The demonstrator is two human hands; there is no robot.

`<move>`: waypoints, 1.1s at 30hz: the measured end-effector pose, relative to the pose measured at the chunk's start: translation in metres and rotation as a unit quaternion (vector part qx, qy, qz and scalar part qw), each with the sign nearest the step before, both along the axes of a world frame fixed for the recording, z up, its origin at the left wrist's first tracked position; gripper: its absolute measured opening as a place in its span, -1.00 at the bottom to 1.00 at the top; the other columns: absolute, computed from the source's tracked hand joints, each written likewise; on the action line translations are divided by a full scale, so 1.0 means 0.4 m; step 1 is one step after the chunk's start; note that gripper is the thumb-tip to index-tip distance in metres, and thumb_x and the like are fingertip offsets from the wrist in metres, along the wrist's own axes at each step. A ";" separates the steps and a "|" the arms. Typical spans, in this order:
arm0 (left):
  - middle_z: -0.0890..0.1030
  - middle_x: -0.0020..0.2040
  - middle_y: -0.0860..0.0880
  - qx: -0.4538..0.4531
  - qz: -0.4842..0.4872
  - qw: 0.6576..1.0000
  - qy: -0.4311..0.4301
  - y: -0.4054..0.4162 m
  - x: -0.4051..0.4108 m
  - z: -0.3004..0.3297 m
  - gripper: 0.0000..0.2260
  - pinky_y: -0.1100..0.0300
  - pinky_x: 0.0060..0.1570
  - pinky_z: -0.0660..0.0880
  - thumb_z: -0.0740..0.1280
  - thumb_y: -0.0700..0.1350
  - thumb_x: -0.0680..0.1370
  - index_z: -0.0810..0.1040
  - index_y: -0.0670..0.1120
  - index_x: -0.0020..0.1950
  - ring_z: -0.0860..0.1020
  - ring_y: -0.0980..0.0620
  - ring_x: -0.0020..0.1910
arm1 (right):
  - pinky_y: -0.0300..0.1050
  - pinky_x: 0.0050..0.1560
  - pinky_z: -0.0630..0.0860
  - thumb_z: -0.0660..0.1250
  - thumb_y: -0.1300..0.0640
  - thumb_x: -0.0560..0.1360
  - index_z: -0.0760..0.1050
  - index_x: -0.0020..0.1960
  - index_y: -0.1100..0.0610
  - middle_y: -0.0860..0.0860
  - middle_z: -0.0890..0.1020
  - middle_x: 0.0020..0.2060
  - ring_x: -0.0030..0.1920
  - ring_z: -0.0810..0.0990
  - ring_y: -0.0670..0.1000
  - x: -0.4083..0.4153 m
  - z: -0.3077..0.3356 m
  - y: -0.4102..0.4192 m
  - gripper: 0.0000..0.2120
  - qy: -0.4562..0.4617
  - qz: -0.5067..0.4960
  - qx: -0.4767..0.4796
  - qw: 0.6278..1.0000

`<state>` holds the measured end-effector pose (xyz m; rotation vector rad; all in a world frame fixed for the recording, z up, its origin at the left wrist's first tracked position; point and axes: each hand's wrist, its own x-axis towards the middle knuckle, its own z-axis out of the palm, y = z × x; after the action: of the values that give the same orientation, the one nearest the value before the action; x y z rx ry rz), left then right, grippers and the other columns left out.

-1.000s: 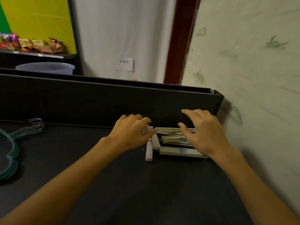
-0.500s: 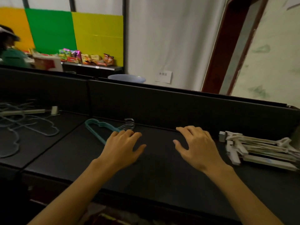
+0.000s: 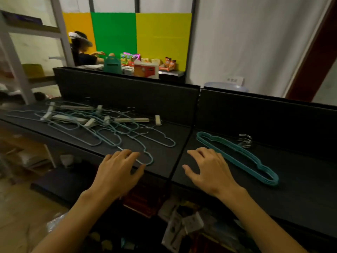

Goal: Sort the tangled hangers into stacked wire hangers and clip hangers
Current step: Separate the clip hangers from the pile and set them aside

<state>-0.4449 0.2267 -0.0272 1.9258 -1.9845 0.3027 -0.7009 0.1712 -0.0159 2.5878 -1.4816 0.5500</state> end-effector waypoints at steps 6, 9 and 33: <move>0.55 0.15 0.04 -0.013 0.032 0.999 -0.011 -0.098 0.293 -0.012 -0.60 0.03 0.03 0.45 0.17 0.23 0.53 0.51 0.05 0.24 0.54 -0.04 0.09 | -0.09 0.18 0.32 0.14 -0.24 0.52 0.34 0.38 -0.01 -0.04 0.47 0.21 0.21 0.40 0.00 0.259 0.011 -0.135 -0.48 -0.015 0.015 -0.007 1.000; 0.51 0.22 0.05 -0.001 0.036 0.999 -0.015 -0.188 0.429 -0.009 -0.60 0.04 0.08 0.43 0.20 0.21 0.53 0.48 0.05 0.28 0.50 -0.04 0.16 | -0.09 0.18 0.35 0.14 -0.25 0.51 0.34 0.37 -0.02 -0.04 0.47 0.21 0.20 0.41 0.00 0.387 0.011 -0.243 -0.48 -0.013 0.014 -0.006 1.000; 0.50 0.22 0.07 0.023 -0.155 0.987 0.036 -0.683 1.022 0.041 -0.64 0.11 0.08 0.45 0.19 0.16 0.55 0.45 0.08 0.30 0.51 0.06 0.12 | 0.00 0.39 0.17 0.20 -0.52 0.26 -0.09 0.52 -0.03 0.01 0.13 0.47 0.44 0.13 0.06 1.030 0.032 -0.392 0.03 0.115 -0.107 0.214 0.964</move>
<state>-0.0363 -0.0466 -0.0110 1.5937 -2.2179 0.1043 -0.2890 0.0142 -0.0032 2.6101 -1.9342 -0.1090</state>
